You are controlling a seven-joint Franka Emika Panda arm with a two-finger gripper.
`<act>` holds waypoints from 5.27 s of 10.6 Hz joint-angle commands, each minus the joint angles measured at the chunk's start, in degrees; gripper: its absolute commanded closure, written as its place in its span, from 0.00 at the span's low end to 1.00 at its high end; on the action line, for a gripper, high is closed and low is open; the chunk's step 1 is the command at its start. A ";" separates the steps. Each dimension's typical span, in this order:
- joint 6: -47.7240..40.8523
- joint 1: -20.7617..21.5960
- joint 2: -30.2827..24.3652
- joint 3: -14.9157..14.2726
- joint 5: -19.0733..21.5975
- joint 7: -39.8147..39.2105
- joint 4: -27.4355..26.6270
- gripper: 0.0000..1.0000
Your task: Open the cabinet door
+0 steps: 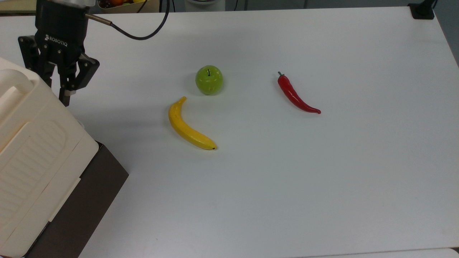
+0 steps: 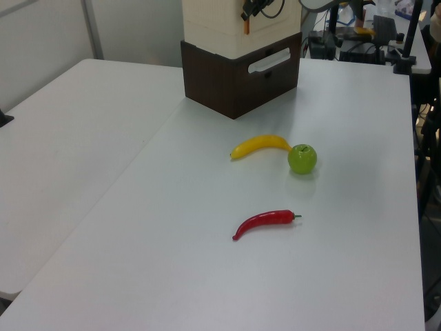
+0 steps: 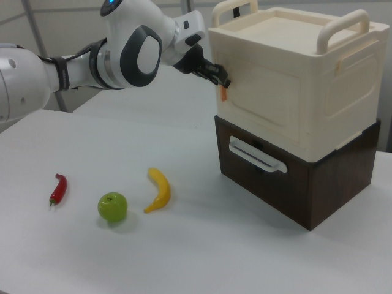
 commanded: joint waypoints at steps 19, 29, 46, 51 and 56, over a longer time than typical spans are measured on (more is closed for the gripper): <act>-20.32 1.31 -6.55 0.75 4.25 1.34 -0.11 0.15; -13.67 0.96 -6.03 0.49 4.08 1.60 7.10 0.00; -31.75 0.69 -7.09 -0.04 4.52 -9.47 5.96 0.00; -39.30 2.27 -7.78 4.43 4.52 -10.35 0.97 0.00; -44.50 4.10 -12.17 10.77 5.40 -10.53 -7.38 0.00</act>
